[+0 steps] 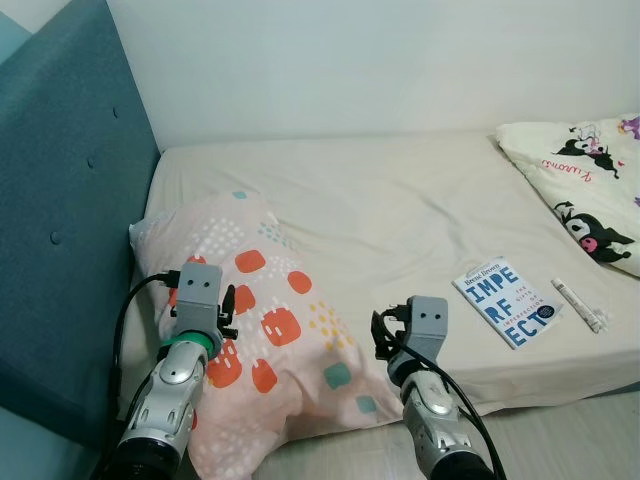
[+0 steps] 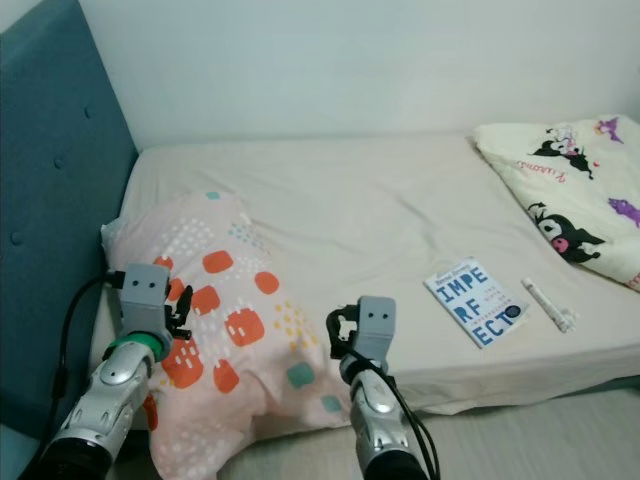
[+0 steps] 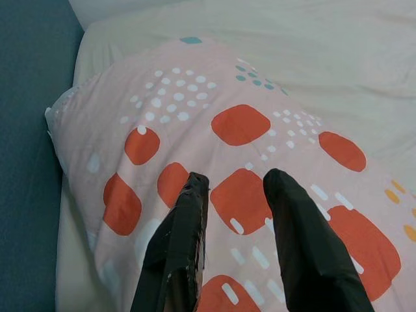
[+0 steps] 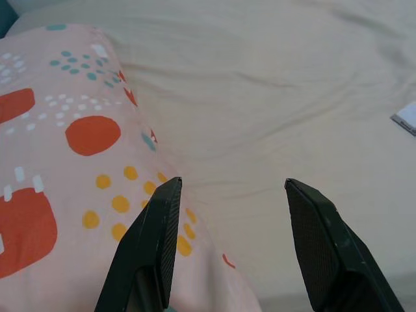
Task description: Clean up the room
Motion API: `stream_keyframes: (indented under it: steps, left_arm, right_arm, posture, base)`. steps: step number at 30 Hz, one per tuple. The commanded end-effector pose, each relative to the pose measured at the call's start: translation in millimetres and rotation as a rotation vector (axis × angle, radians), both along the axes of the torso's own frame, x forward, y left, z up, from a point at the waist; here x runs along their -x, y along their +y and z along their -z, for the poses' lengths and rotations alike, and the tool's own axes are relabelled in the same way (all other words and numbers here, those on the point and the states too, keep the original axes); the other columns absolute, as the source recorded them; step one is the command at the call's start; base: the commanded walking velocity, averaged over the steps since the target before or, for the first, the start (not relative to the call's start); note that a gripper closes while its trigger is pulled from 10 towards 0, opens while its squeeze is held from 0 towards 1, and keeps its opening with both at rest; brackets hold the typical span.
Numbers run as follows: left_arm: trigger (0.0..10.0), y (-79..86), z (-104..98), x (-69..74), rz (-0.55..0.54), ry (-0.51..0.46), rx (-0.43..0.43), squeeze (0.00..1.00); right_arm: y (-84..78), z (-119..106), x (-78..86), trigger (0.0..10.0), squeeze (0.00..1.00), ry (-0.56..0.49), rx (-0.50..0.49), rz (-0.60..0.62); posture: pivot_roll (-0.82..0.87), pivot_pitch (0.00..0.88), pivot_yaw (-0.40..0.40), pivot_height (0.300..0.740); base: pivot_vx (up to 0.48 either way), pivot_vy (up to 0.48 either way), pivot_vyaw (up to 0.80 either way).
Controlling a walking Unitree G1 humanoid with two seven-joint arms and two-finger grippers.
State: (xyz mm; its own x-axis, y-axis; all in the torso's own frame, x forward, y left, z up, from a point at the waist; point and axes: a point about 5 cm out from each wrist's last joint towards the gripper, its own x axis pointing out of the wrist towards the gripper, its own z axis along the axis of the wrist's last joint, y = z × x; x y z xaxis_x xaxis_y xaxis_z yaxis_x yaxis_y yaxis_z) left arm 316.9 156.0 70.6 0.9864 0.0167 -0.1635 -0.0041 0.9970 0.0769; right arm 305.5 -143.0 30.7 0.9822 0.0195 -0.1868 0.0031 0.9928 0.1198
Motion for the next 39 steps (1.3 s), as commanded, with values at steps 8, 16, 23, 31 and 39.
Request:
stream_keyframes:
  steps: [8, 16, 23, 31, 39]
  left_arm:
    - [10.0, 4.1, 19, 14.6, 0.008, 0.063, -0.021, 0.0]
    - [10.0, -4.8, 27, 14.4, 0.013, 0.109, 0.024, 0.0]
    - [10.0, -9.5, 29, 15.9, 0.022, 0.122, 0.032, 0.0]
    - [10.0, -8.5, 26, 13.7, 0.017, 0.106, 0.034, 0.0]
    - [10.0, -14.0, 31, 12.1, 0.035, 0.131, 0.083, 0.0]
  right_arm:
    - [-5.0, 14, 10.8, 10.0, 0.0, 0.055, 0.022, 0.004]
    - [-3.7, 19, 15.3, 10.0, 0.0, 0.08, 0.053, -0.005]
    - [-8.0, 18, 14.6, 10.0, 0.0, 0.08, 0.062, 0.0]
    - [-10.8, 16, 12.2, 10.0, 0.0, 0.07, 0.063, 0.009]
    - [-19.9, 20, 15.5, 10.0, 0.0, 0.096, 0.098, 0.05]
  posture:
    - [0.05, 0.0, 0.053, 0.74]
    - [0.06, 0.002, 0.053, 0.74]
    - [0.06, 0.006, 0.051, 0.74]
    - [0.05, 0.0, 0.041, 0.74]
    - [0.05, 0.0, 0.037, 0.74]
  base:
    - [0.0, 0.0, 0.0]
    - [0.0, 0.0, 0.0]
    - [0.0, 0.0, 0.0]
    - [0.0, 0.0, 0.0]
    - [0.0, 0.0, 0.0]
